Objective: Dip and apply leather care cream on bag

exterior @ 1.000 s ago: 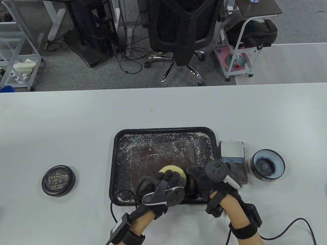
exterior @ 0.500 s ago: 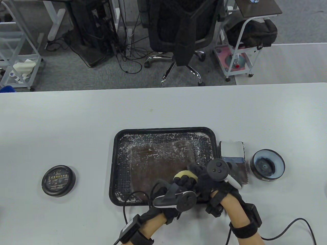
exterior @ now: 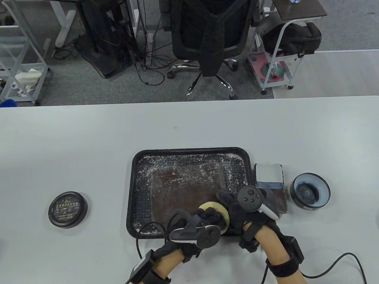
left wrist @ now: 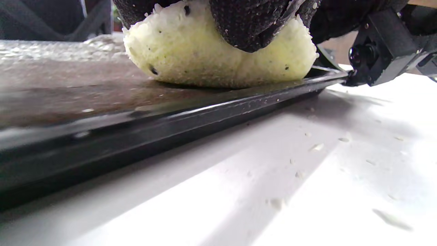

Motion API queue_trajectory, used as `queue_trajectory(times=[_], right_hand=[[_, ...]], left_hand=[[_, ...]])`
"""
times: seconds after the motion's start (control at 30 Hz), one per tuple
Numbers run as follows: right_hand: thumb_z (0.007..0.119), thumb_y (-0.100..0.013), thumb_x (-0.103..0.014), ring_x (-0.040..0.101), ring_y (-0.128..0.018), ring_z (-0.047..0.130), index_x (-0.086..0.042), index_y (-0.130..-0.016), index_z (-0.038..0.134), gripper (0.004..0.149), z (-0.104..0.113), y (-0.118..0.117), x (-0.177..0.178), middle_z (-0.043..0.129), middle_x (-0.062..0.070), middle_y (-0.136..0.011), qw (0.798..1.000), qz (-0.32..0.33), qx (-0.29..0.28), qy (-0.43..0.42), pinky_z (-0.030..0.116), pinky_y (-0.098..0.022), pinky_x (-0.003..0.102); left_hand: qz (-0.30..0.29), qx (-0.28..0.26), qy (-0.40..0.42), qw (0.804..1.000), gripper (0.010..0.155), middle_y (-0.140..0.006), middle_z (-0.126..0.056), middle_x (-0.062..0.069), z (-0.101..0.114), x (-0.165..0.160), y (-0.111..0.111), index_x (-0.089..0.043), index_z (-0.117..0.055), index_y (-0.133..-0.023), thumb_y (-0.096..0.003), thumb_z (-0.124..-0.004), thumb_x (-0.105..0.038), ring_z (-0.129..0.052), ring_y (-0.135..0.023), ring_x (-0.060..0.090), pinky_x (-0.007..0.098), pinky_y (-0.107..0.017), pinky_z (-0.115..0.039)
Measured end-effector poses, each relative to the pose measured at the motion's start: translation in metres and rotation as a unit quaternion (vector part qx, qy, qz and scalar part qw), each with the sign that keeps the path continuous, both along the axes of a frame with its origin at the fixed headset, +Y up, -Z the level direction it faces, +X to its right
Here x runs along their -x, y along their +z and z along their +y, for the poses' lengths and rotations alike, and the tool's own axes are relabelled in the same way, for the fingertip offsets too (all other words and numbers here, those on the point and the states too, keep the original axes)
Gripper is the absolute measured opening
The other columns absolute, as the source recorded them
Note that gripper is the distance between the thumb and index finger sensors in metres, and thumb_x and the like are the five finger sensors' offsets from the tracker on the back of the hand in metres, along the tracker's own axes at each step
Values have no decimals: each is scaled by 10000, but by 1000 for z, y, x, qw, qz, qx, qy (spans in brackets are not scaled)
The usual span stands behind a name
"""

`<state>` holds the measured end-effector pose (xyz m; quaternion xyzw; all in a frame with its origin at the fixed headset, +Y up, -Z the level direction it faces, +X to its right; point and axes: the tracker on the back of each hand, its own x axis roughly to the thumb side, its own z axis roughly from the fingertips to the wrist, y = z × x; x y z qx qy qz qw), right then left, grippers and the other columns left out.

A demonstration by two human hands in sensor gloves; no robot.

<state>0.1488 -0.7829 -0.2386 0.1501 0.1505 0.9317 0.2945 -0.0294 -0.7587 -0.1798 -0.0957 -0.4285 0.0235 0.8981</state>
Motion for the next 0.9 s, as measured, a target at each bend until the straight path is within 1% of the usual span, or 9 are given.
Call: queue_trajectory(times=[0.17, 0.4, 0.9], right_hand=[[673, -514, -36, 320, -747, 771, -185, -1067, 564, 583, 0, 0, 0, 657, 180, -1052, 1000, 0, -1, 0, 628, -555, 461], [674, -514, -35, 320, -746, 772, -189, -1065, 568, 582, -1, 0, -1, 657, 178, -1054, 1000, 0, 0, -1, 629, -554, 460], [676, -513, -36, 321, -748, 772, -194, -1064, 574, 582, -1, 1, -1, 661, 168, -1054, 1000, 0, -2, 1, 629, -554, 460]], left_hand=[[9, 17, -10, 1000, 538, -1044, -704, -47, 0, 17, 1, -380, -752, -948, -445, -770, -191, -717, -982, 232, 443, -701, -671], [24, 21, -15, 999, 538, -1044, -710, -57, 0, 43, 2, -385, -753, -947, -445, -769, -192, -719, -983, 220, 440, -701, -672], [64, 13, -25, 998, 532, -1035, -731, -78, 2, 98, 8, -393, -772, -932, -441, -770, -189, -732, -983, 204, 437, -703, -672]])
